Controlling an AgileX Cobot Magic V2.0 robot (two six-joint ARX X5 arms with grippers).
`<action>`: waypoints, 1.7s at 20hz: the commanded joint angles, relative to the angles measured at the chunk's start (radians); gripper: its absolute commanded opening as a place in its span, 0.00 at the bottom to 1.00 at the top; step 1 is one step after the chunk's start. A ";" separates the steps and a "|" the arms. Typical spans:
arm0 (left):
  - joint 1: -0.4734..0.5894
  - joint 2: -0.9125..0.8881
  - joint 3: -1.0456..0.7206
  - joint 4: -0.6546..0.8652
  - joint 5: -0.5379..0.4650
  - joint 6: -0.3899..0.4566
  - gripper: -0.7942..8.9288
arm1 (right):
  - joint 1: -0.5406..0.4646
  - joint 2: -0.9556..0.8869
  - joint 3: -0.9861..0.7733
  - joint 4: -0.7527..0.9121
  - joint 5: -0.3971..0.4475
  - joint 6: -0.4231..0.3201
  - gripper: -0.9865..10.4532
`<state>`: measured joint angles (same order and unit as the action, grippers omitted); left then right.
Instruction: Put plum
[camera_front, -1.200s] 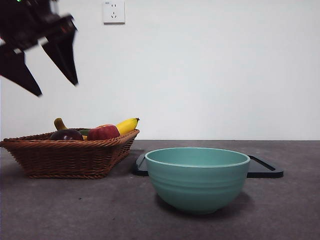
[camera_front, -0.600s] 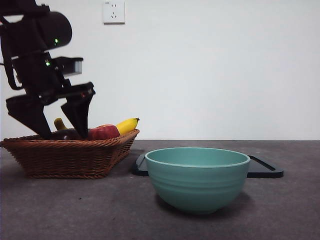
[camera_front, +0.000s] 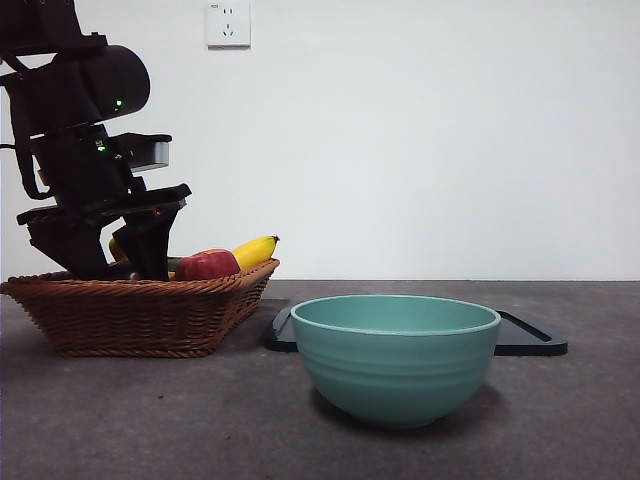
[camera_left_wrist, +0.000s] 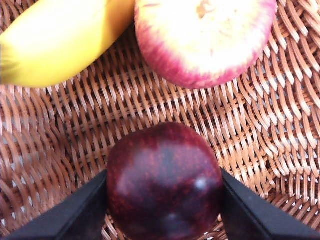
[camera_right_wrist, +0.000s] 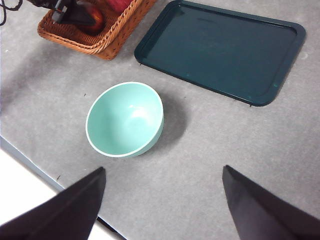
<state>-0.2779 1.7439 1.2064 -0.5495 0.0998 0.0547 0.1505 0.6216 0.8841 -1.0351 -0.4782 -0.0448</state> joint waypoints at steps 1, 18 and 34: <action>-0.004 0.015 0.025 0.003 -0.005 0.008 0.30 | 0.005 0.005 0.020 0.010 -0.003 0.008 0.41; -0.406 -0.390 0.033 -0.161 0.035 0.005 0.30 | 0.005 0.005 0.020 0.011 0.006 0.008 0.41; -0.629 -0.008 0.033 0.037 0.031 0.024 0.30 | 0.005 0.005 0.020 0.010 0.006 0.008 0.41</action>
<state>-0.8951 1.7176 1.2194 -0.5224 0.1322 0.0654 0.1505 0.6216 0.8841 -1.0351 -0.4713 -0.0448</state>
